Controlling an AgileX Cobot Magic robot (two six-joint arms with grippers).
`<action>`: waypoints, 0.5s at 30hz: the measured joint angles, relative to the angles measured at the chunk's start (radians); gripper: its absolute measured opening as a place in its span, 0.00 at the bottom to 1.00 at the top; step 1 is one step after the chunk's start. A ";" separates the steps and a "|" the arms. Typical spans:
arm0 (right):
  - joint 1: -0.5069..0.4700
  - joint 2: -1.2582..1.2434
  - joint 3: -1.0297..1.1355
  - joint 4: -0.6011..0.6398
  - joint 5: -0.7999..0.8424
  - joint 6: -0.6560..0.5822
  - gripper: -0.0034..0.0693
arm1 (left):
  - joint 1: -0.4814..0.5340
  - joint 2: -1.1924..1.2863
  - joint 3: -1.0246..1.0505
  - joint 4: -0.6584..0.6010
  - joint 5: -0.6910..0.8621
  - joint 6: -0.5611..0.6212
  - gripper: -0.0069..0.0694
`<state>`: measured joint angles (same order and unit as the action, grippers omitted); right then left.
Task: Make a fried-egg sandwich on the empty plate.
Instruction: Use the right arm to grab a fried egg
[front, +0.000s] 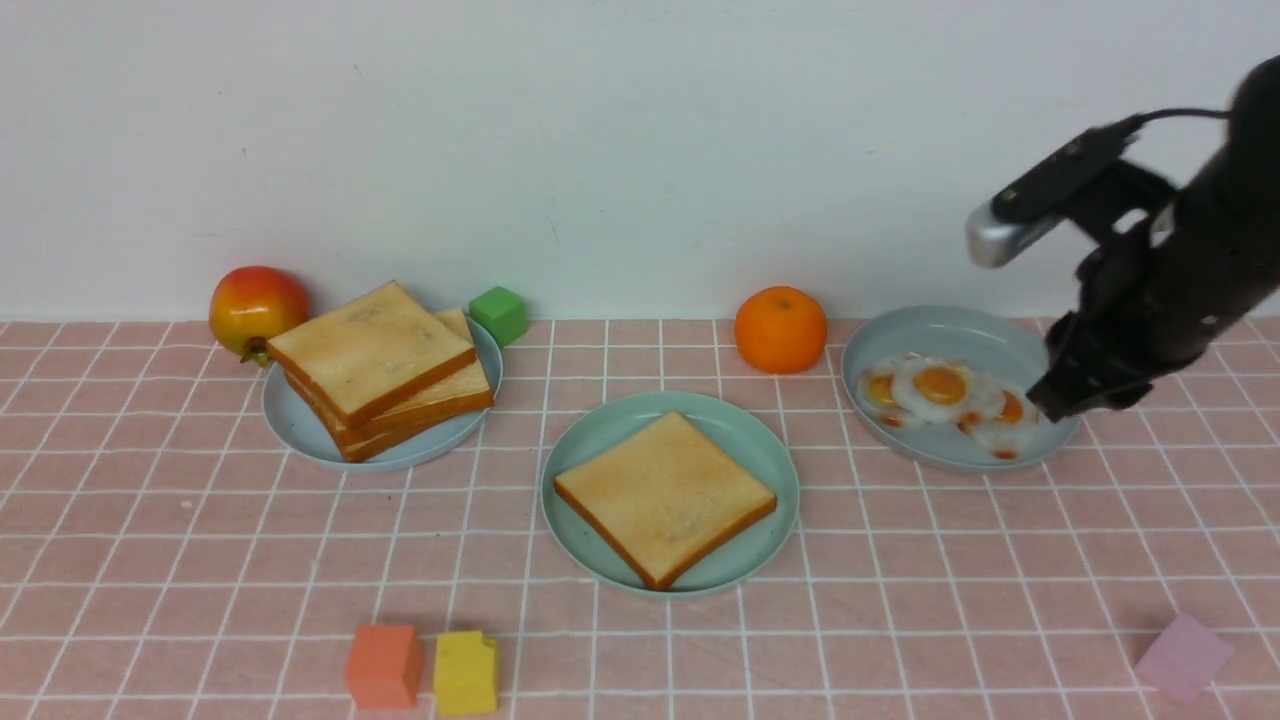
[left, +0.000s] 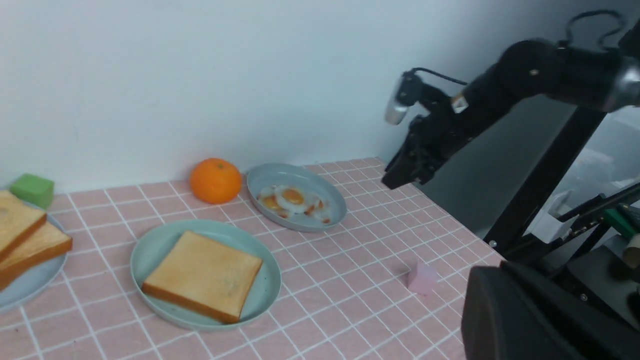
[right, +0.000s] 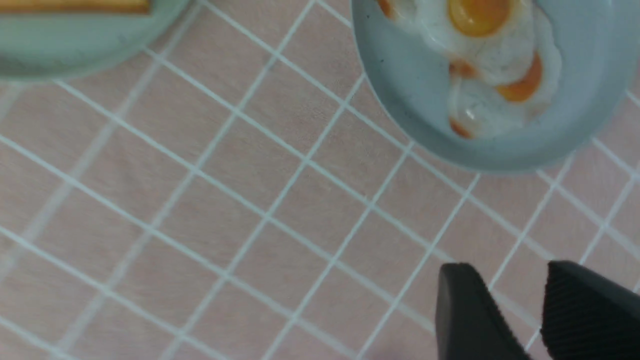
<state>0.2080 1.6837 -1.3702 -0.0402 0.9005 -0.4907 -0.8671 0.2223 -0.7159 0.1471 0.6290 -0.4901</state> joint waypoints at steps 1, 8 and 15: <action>0.000 0.031 -0.004 -0.001 -0.018 -0.052 0.46 | 0.000 0.008 0.000 -0.004 -0.003 0.000 0.07; -0.007 0.184 -0.009 -0.106 -0.189 -0.247 0.81 | 0.000 0.150 0.000 -0.060 -0.077 -0.003 0.07; -0.010 0.278 -0.026 -0.170 -0.353 -0.221 0.94 | 0.000 0.280 0.007 -0.103 -0.095 0.000 0.07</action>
<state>0.1985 1.9614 -1.3964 -0.2106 0.5474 -0.7119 -0.8671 0.5020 -0.7093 0.0440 0.5343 -0.4905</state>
